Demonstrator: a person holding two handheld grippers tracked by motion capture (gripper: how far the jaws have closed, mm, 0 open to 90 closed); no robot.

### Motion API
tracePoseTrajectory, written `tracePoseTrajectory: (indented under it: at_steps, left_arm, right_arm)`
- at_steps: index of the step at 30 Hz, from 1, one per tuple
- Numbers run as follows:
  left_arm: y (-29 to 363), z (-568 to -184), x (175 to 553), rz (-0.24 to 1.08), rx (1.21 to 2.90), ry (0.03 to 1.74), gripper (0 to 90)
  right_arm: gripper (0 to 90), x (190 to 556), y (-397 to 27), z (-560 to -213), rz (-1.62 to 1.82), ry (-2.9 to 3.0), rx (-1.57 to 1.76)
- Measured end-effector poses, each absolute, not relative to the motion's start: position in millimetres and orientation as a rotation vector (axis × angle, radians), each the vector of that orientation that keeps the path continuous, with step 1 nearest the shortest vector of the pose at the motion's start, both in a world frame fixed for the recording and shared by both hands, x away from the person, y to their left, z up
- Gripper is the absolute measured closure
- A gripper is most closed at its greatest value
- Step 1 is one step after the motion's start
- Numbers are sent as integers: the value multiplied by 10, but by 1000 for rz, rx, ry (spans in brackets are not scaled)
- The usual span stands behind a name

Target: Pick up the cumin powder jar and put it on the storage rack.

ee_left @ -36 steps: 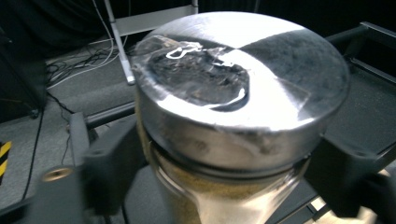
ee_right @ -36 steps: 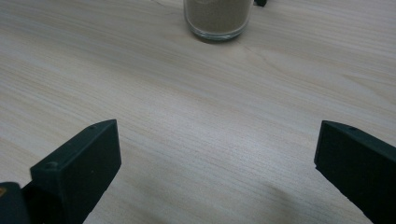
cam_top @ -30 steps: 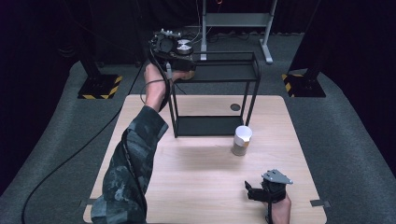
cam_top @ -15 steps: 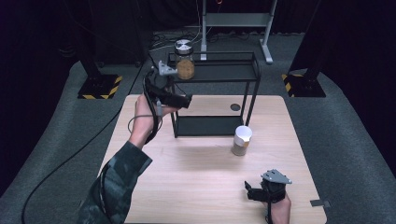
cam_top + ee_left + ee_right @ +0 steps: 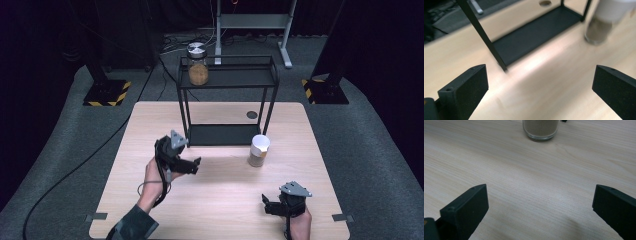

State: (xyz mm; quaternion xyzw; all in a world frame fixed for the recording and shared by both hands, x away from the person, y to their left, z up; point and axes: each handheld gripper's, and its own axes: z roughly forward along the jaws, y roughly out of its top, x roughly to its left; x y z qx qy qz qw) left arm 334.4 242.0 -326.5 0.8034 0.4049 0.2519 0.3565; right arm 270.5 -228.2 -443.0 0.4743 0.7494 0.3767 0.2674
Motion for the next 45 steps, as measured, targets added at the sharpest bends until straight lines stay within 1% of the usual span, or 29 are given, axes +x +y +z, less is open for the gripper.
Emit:
tracePoseTrajectory:
  at_steps: [4, 8, 12, 17, 21, 25, 45]
  left_arm:
    - [2518, -3779, 3150, 613, 2027, 1128, 0]
    - [2604, -4074, 3088, 575, 1991, 1217, 1]
    - [2637, -4233, 3103, 561, 1979, 1264, 1]
    - [2661, -4344, 3165, 530, 1981, 1272, 1]
    - [2652, -4347, 3201, 516, 1996, 1264, 1]
    - [2579, -4334, 3207, 550, 2025, 1266, 1]
    - [2588, -4336, 3226, 550, 2026, 1262, 1]
  right_arm:
    - [0, 2709, -2275, -4426, 1010, 2026, 1278]
    - [0, 2710, -2269, -4425, 1006, 2028, 1276]
    - [0, 2715, -2258, -4421, 998, 2030, 1275]
    - [0, 2711, -2255, -4422, 997, 2024, 1282]
    - [0, 2716, -2252, -4418, 995, 2025, 1288]
    - [0, 2713, -2254, -4420, 997, 2025, 1285]
    - [0, 2716, -2241, -4418, 987, 2030, 1277]
